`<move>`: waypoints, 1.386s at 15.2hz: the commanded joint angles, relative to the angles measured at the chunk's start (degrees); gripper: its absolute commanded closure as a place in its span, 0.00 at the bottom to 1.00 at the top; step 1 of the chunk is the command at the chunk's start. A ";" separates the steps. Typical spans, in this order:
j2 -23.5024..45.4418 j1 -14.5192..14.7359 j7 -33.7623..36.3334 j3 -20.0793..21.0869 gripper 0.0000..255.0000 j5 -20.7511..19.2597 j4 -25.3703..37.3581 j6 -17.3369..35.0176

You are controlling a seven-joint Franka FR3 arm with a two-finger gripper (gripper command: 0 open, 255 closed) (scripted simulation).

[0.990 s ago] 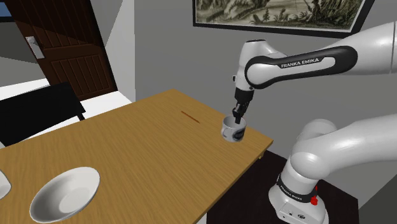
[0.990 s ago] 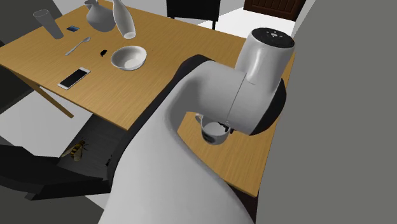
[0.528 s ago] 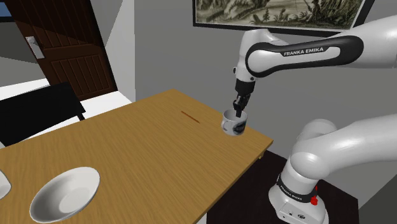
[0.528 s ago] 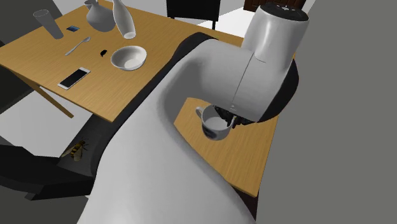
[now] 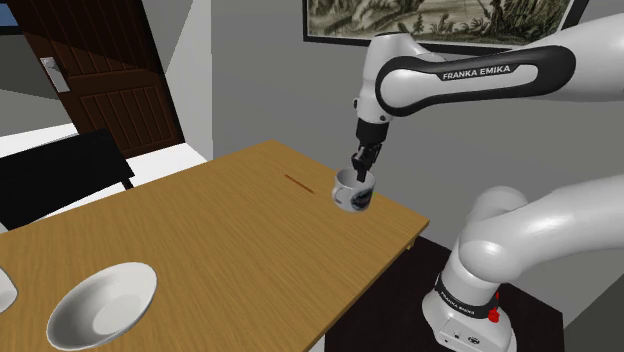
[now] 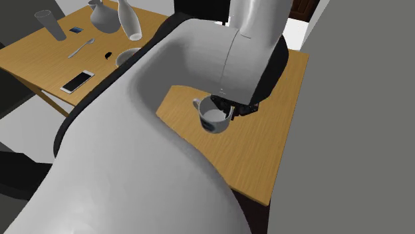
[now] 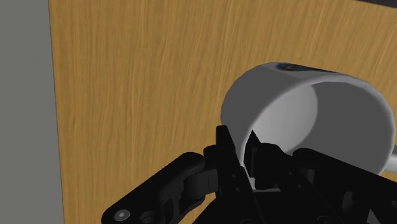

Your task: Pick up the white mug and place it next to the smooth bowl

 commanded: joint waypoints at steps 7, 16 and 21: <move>10.71 4.85 10.45 9.57 1.00 5.78 7.44 4.03; 25.65 7.20 21.53 18.70 1.00 6.93 19.97 7.33; 35.01 7.96 28.21 23.23 1.00 4.75 29.04 7.81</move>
